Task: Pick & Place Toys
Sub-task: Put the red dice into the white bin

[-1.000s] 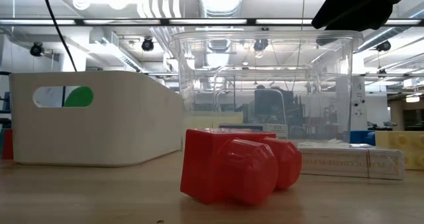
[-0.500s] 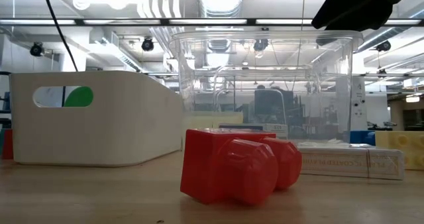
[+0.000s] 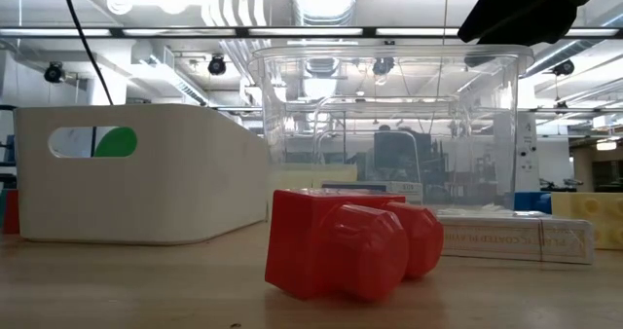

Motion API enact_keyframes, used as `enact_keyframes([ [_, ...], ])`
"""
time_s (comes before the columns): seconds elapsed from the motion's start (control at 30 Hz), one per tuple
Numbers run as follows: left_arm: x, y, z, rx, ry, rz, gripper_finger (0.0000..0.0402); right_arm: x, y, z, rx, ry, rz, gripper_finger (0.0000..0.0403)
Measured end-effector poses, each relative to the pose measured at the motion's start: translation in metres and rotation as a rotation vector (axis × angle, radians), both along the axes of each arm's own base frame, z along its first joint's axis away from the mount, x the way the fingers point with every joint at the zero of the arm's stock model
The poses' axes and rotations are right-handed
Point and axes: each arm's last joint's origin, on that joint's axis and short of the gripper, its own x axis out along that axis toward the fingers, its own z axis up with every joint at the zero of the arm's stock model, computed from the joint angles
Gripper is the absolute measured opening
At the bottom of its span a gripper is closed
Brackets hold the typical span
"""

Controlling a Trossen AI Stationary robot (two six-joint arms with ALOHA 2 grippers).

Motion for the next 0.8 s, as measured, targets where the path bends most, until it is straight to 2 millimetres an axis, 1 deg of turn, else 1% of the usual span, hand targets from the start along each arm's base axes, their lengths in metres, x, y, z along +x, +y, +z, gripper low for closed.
enact_keyframes([
  [0.13, 0.001, 0.001, 0.006, 0.023, 0.007, 0.007, 0.0127, 0.000, 0.000, 0.000, 0.000, 0.000, 0.000, 0.0325],
  [0.27, 0.003, 0.000, 0.017, 0.064, -0.007, 0.002, 0.0125, 0.000, 0.000, 0.000, 0.000, 0.000, 0.000, 0.0325],
  [0.43, 0.006, 0.001, 0.036, 0.119, -0.048, 0.005, 0.0119, 0.000, 0.000, 0.000, 0.000, 0.000, 0.000, 0.0325],
  [0.63, 0.005, 0.007, 0.062, 0.197, -0.153, 0.046, 0.0114, 0.000, 0.000, 0.000, 0.000, 0.000, 0.000, 0.0325],
  [0.8, 0.003, 0.013, 0.078, 0.263, -0.222, 0.083, 0.0096, 0.000, 0.000, 0.000, 0.000, 0.000, 0.000, 0.0325],
])
